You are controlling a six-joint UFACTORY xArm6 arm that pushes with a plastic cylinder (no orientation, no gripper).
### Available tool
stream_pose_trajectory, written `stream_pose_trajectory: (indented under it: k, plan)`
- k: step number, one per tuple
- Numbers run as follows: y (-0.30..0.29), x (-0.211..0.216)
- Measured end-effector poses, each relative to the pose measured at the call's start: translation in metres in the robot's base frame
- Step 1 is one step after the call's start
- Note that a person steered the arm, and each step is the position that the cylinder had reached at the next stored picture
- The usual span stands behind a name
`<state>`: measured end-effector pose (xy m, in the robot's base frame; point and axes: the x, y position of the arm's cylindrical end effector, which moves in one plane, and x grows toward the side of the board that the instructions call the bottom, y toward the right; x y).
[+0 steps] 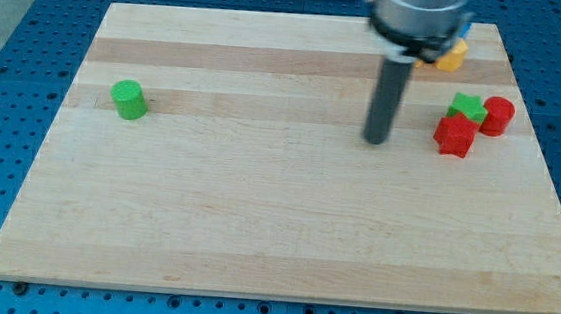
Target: Move the green circle to the center of the board
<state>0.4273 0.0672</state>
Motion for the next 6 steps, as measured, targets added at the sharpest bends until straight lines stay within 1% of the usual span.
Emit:
stream_pose_trajectory:
  k: [1,2,3,5,6]
  plan:
    - [-0.067,0.013]
    - [-0.120,0.023]
    - [-0.154,0.025]
    - [-0.158,0.025]
    - [-0.192,0.029]
